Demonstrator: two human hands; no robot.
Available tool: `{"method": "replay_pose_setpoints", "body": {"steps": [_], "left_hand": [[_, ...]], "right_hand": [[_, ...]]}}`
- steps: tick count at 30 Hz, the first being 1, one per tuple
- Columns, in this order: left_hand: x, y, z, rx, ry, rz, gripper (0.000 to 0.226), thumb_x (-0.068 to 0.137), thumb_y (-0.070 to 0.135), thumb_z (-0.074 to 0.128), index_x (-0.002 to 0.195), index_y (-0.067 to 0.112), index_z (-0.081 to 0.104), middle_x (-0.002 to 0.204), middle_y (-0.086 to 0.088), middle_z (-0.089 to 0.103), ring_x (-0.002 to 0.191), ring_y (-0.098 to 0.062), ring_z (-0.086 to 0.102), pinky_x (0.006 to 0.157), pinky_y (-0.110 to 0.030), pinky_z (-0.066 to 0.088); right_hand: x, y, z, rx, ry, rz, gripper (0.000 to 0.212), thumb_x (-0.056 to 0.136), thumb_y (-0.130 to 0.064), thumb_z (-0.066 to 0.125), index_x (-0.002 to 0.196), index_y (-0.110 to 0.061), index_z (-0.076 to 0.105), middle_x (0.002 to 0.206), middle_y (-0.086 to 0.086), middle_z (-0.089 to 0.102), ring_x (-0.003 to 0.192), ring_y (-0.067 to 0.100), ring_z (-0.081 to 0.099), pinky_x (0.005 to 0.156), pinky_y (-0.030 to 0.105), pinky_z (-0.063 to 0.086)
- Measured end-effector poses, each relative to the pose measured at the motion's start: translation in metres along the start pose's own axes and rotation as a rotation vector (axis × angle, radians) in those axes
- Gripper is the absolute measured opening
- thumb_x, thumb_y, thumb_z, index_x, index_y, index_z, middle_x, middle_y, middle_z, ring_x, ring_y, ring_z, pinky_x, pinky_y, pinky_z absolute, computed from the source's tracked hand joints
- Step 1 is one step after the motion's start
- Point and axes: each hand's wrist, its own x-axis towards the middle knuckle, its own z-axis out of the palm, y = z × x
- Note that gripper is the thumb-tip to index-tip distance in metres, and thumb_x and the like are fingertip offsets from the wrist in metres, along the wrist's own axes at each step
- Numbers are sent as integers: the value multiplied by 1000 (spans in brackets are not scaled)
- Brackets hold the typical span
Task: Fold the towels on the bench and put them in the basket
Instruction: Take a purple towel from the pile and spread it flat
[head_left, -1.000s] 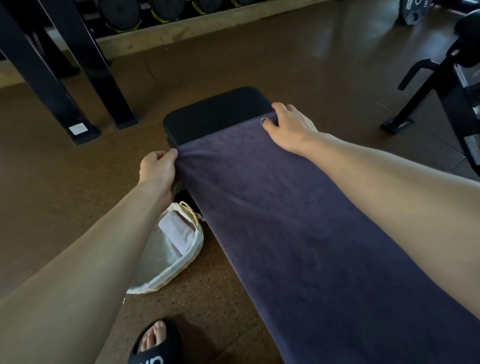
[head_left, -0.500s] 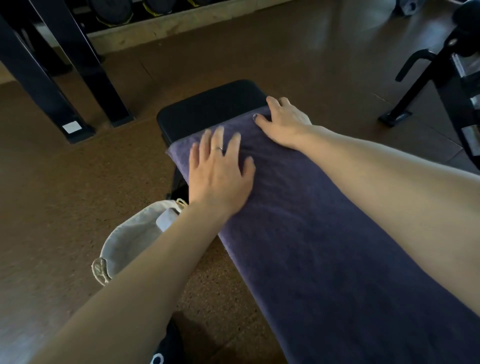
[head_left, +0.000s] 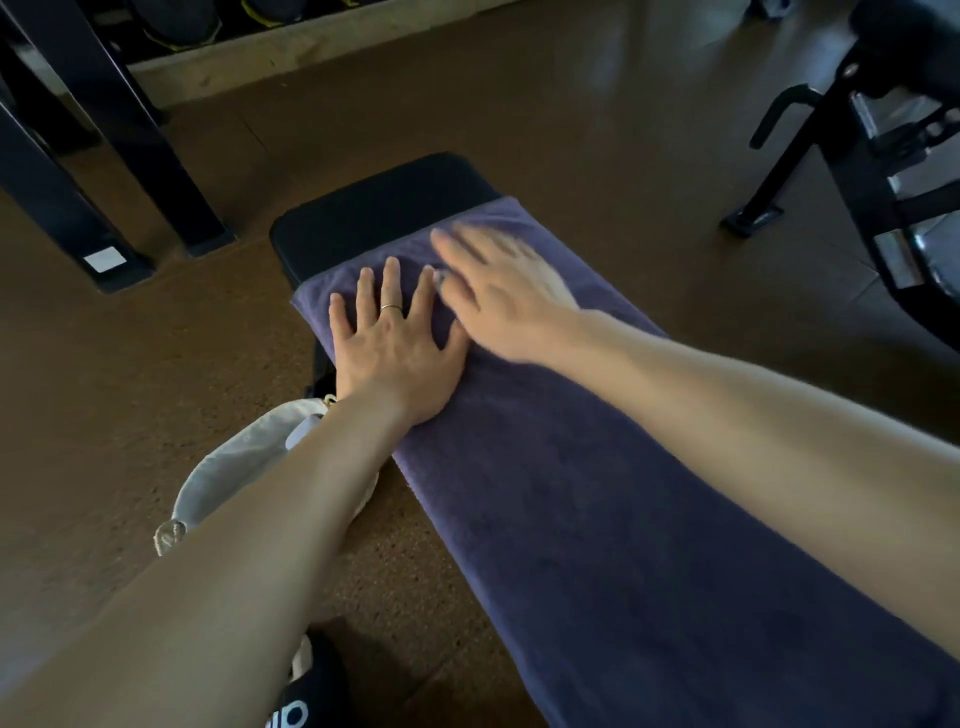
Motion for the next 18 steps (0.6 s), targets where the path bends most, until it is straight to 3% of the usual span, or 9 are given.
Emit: {"method": "replay_pose_setpoints", "body": {"steps": [3, 7, 9, 12, 14, 18], "left_hand": [[-1, 1, -3, 5, -22, -31, 72, 98, 69, 11, 163, 37, 5, 172, -3, -4, 158, -26, -9, 125, -55, -6], [-1, 3, -5, 4, -31, -49, 72, 98, 67, 15, 163, 37, 4, 172, -2, -5, 158, -26, -9, 124, -56, -5], [-1, 3, -5, 4, -33, -53, 73, 98, 68, 13, 163, 37, 4, 172, -2, -5, 158, -25, -9, 124, -57, -5], [-2, 3, -5, 7, -33, -51, 73, 98, 69, 12, 163, 37, 5, 172, -3, -3, 158, -26, -8, 124, -57, -5], [0, 4, -7, 11, -59, -43, 71, 99, 67, 14, 163, 36, 4, 172, -2, -4, 157, -27, -9, 124, -58, -5], [-3, 7, -16, 65, -138, -82, 73, 100, 67, 11, 163, 31, 0, 171, -6, -8, 157, -32, -10, 124, -58, -5]], "right_hand": [[-12, 17, 9, -50, -104, 39, 55, 110, -48, 17, 163, -33, 17, 172, 1, 8, 158, 21, 4, 128, 42, 4], [3, 43, -6, -100, -135, 298, 60, 108, -52, 15, 164, -32, 9, 172, 6, 3, 158, 30, 4, 127, 47, 7], [-7, 24, -3, -117, -51, 185, 60, 108, -48, 20, 164, -26, 14, 171, 10, 11, 157, 32, 10, 127, 48, 11], [-47, 0, 5, -42, -111, 15, 54, 110, -41, 19, 163, -29, 17, 172, 3, 10, 158, 23, 5, 128, 44, 4], [-75, 9, 0, -46, -115, 124, 54, 110, -42, 18, 163, -32, 15, 172, 0, 5, 158, 21, 0, 128, 44, 1], [-142, 41, -17, -57, -126, 514, 57, 109, -49, 14, 164, -35, 6, 172, 1, 3, 158, 25, 3, 128, 44, 4]]}}
